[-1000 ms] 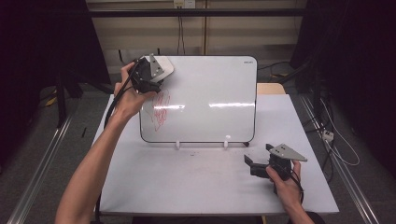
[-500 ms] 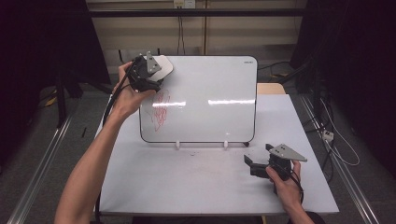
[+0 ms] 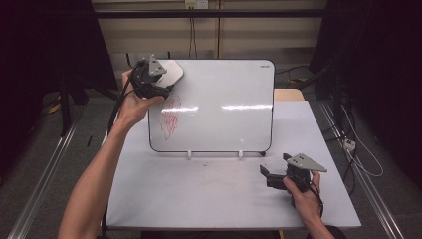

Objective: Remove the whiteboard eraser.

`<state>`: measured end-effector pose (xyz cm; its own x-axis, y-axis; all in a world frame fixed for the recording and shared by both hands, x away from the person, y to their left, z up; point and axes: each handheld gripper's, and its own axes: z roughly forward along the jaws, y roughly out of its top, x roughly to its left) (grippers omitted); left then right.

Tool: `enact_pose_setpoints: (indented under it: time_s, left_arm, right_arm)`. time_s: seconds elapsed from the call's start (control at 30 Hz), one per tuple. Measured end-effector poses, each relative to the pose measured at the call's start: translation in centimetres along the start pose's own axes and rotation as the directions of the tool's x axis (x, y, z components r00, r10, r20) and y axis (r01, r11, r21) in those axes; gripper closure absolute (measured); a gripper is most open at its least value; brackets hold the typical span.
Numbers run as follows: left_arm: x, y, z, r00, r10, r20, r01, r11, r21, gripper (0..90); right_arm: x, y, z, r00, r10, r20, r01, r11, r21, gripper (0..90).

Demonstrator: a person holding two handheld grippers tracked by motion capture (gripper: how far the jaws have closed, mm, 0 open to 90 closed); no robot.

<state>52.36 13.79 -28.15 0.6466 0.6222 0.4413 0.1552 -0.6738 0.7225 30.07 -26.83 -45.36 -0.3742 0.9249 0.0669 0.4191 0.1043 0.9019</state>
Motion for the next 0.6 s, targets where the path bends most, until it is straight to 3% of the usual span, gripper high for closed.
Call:
enact_pose_setpoints:
  time_s: [0.1,0.27,0.4,0.6]
  left_arm:
    - [-0.1,-0.1,-0.2,0.9993,-0.036,0.004,0.036,0.9989,-0.029,31.3]
    - [-0.3,0.5,-1.8,0.9994,-0.034,0.000,0.033,0.9965,-0.077,31.2]
    - [-0.4,0.2,-2.4,0.9990,-0.040,-0.017,0.039,0.9951,-0.091,31.2]
    - [-0.7,-1.1,-2.2,0.9959,-0.088,-0.020,0.086,0.9921,-0.091,31.2]
  right_arm:
    - [0.0,0.1,0.0,1.0000,0.001,0.001,-0.001,1.000,0.001,4.5]
    - [0.2,0.1,0.2,1.0000,0.002,0.000,-0.002,1.000,0.005,4.5]
    - [0.2,0.1,0.2,1.0000,0.002,0.002,-0.002,1.000,0.005,4.5]
    - [0.2,0.1,0.1,1.0000,0.003,0.003,-0.003,1.000,0.005,4.4]
